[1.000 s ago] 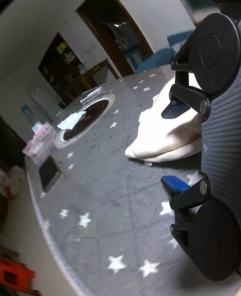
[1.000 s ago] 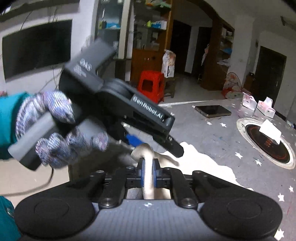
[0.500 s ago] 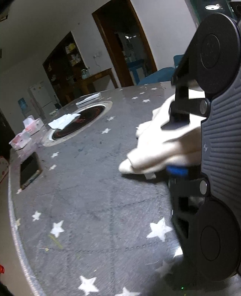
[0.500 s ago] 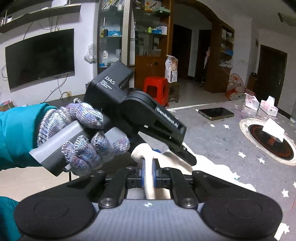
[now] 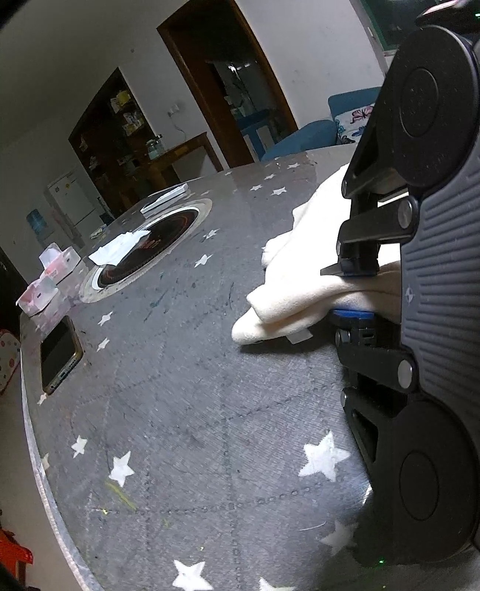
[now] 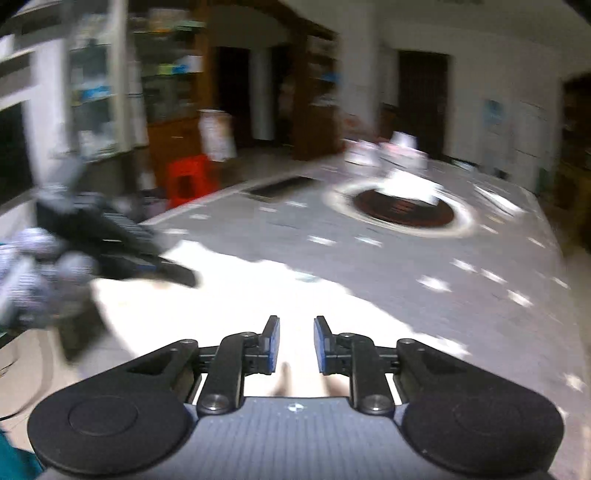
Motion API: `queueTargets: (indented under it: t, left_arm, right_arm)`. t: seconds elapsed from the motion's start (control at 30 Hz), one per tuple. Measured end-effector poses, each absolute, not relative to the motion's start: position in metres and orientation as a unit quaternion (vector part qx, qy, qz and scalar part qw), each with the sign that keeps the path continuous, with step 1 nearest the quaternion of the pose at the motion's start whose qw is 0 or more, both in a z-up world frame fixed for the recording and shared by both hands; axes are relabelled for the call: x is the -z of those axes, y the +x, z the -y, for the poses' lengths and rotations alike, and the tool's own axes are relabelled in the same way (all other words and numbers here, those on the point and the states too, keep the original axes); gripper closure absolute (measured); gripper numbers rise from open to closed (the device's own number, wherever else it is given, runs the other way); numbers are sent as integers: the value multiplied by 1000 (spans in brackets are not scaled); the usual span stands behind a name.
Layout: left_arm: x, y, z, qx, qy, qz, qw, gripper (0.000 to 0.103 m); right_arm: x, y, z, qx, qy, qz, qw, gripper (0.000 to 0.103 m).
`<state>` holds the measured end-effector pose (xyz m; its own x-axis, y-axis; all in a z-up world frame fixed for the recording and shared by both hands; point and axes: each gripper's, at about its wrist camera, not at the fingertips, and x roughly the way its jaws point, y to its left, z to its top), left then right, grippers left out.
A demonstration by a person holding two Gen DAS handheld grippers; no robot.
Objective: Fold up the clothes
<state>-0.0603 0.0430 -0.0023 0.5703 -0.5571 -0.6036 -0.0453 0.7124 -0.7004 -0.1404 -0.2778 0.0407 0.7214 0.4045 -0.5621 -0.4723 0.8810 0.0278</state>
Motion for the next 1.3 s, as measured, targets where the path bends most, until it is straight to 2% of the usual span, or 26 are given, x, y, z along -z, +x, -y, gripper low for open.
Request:
queueTargets:
  t: [0.03,0.27,0.43,0.5,0.53,0.57,0.63,0.93,1.3]
  left_arm:
    - [2,-61,-42,156,-341,-435,818,86]
    - [-6,-62,-32,150,-296,-432,838,86]
    - [-9,-63,-28,147,-273,-430,848,86]
    - [-10,-63,-27,148,-264,-428,851,86]
    - [-11,-64,-26,149,-260,-427,853,86]
    - [-13,-64,-25,150,-257,-425,855,86]
    - [-17,-64,-23,154,-253,-420,858,87]
    - [-50,-52,13,210,-221,-384,872,88]
    - [-64,-8,116,287,-181,-374,863,89]
  right_arm:
    - [-38,-137,288,-216,-54,-292,930,75]
    - [-13,-107,339,-150,37,-330,931,69]
    - [1,-100,343,-152,64,-338,926,68]
    - [1,-100,342,-155,72,-340,925,74]
    - [1,-98,342,-158,77,-341,923,84]
    - [0,-99,340,-159,75,-339,924,90]
    - [-3,-102,339,-160,71,-330,928,92]
    - [-40,-128,354,-135,36,-270,953,93]
    - [-68,-123,424,-34,-10,-247,968,94]
